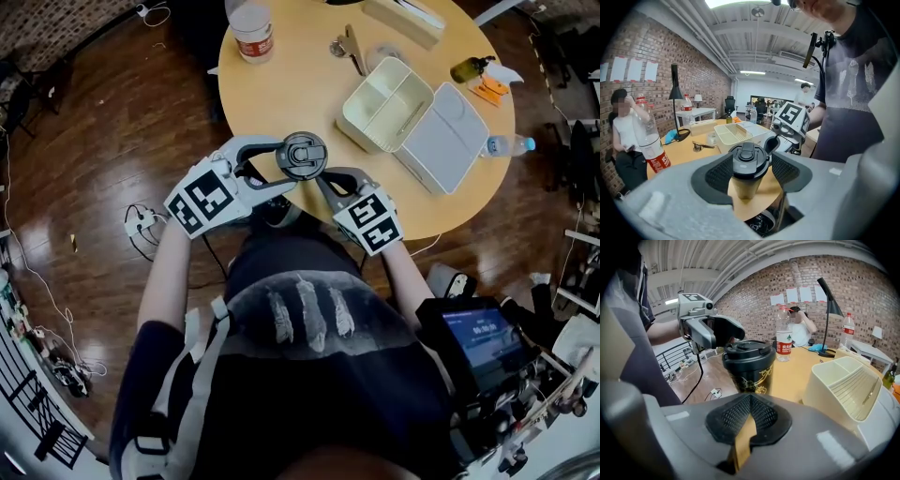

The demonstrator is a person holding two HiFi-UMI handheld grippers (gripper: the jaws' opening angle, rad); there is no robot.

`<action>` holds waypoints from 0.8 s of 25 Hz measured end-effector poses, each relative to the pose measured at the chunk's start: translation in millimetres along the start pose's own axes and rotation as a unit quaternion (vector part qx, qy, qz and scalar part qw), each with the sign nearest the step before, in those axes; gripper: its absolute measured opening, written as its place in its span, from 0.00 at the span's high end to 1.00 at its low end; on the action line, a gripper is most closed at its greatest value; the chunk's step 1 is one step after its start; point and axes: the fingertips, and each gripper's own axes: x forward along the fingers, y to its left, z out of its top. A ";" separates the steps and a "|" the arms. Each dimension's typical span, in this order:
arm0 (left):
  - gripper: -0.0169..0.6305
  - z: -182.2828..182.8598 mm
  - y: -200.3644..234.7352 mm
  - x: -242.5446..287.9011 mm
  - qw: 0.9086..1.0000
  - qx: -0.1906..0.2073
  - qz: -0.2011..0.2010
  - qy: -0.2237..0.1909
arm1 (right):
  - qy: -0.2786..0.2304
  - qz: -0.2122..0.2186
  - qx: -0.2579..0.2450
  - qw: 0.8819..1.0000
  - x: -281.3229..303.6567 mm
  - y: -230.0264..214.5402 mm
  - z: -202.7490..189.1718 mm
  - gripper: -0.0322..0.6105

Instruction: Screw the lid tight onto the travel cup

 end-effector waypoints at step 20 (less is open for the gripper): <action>0.56 -2.0 0.6 -4.3 0.999 -0.010 0.018 -0.030 | 0.004 -0.015 0.011 1.000 1.3 -2.1 -3.2 0.94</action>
